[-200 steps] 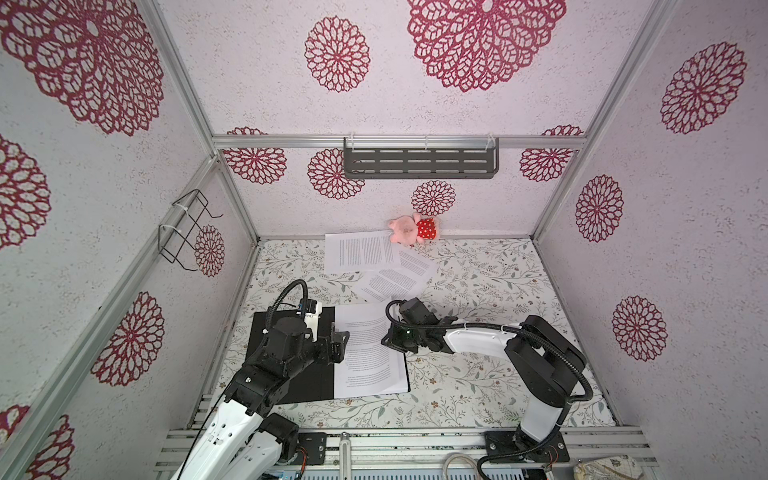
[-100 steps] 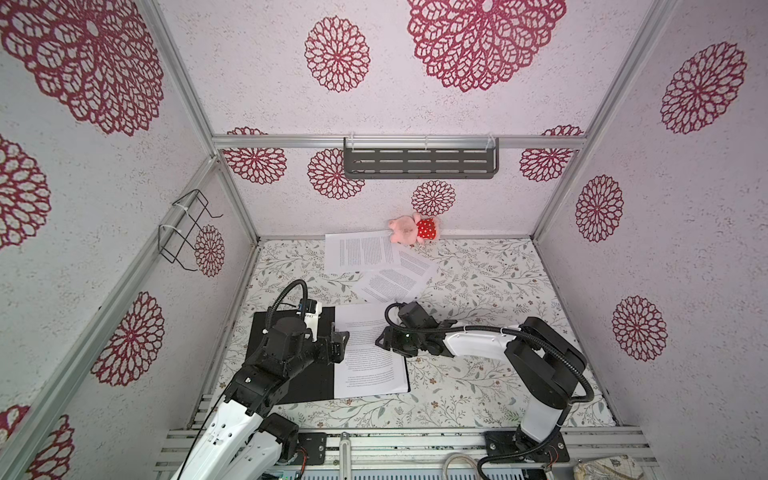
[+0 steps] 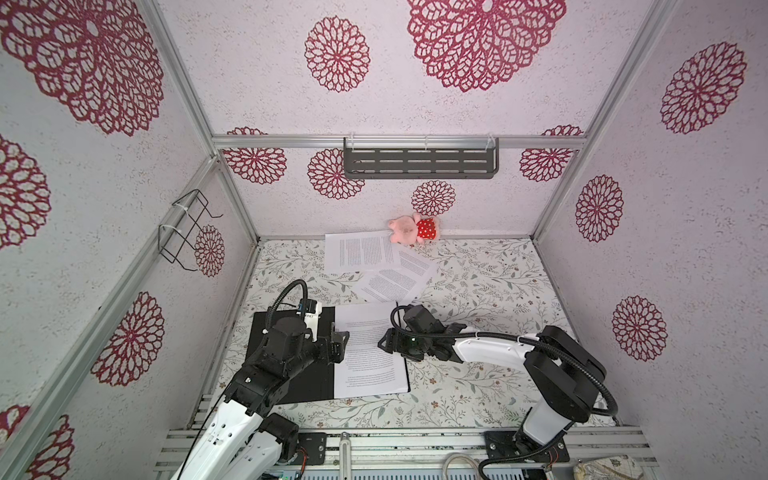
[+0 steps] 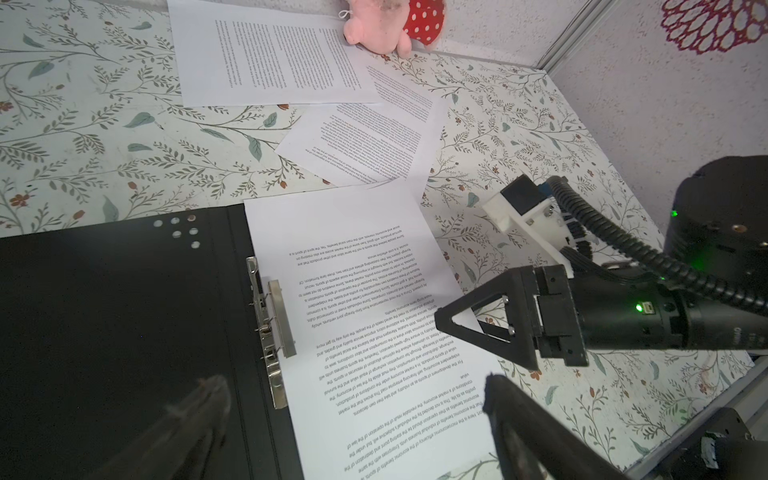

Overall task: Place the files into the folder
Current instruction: 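Open the right gripper and draw it back while left gripper lifts off the folder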

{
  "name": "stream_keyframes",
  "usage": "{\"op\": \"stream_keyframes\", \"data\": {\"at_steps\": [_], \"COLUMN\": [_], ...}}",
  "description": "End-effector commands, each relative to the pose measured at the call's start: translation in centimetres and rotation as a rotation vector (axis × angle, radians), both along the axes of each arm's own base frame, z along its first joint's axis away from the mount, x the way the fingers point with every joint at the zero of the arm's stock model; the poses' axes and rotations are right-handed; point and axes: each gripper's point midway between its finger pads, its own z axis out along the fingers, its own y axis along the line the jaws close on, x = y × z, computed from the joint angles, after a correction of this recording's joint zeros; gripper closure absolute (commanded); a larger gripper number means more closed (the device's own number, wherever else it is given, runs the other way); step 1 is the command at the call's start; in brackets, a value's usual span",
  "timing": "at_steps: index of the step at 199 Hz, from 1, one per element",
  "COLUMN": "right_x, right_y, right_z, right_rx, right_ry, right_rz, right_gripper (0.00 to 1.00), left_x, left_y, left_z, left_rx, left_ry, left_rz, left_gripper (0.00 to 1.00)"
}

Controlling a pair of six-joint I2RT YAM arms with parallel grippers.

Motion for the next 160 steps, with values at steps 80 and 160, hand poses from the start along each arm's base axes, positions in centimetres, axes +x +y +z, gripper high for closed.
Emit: {"op": "stream_keyframes", "data": {"at_steps": [80,160], "right_x": [13.1,25.4], "right_y": [-13.7,-17.3], "right_z": [5.4,2.0], "right_rx": [-0.156,-0.138], "right_ry": [-0.205,-0.225], "right_rz": [-0.146,-0.202], "right_gripper": [0.03,0.03], "left_x": [1.9,12.9], "left_y": [-2.9,-10.4], "left_z": [-0.3,-3.3], "left_rx": [-0.131,-0.202], "left_ry": [0.094,0.328], "left_rz": [-0.026,-0.065], "left_gripper": [0.01,0.01]}}
